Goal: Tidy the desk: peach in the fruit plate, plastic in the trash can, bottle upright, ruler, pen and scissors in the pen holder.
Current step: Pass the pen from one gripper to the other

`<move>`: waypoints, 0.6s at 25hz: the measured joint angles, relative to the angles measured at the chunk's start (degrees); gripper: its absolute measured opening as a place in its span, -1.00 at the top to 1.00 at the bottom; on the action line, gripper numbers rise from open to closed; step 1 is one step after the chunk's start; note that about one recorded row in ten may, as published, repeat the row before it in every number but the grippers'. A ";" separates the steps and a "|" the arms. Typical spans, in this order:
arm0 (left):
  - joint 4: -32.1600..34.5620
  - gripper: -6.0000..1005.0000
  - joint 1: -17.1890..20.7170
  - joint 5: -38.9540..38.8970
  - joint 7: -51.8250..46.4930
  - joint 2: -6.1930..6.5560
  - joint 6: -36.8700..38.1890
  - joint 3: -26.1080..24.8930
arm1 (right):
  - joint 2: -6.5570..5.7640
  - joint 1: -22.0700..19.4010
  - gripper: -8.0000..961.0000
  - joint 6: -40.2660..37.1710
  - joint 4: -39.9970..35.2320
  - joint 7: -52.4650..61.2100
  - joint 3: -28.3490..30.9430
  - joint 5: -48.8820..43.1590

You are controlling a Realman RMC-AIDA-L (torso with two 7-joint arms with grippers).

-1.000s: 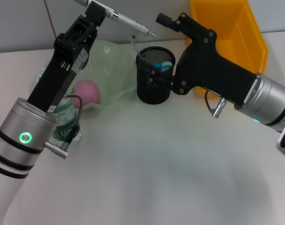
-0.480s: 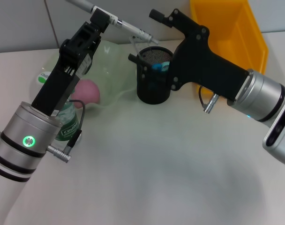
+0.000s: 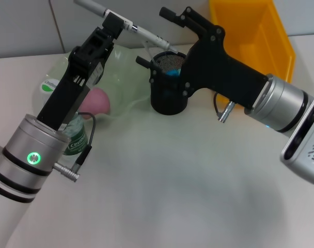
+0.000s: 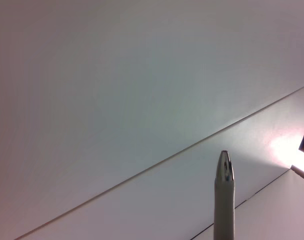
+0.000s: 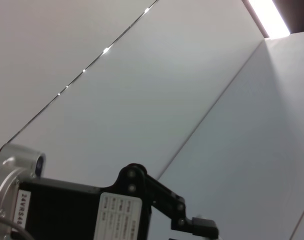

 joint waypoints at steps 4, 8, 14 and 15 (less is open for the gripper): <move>0.01 0.65 0.13 -0.10 0.05 0.00 0.00 0.45 | 0.02 0.19 -0.44 0.41 1.75 -2.33 -0.03 0.02; 0.04 0.64 0.14 -0.21 0.06 0.00 0.00 0.47 | 0.04 0.21 -0.33 0.34 2.13 -2.37 0.00 0.03; 0.07 0.64 0.12 -0.24 0.06 0.00 0.11 0.47 | 0.05 0.10 -0.04 0.10 2.13 -2.39 0.08 0.06; 0.08 0.64 0.11 -0.26 0.06 0.00 0.12 0.47 | 0.05 0.02 0.01 0.00 2.13 -2.39 0.22 0.08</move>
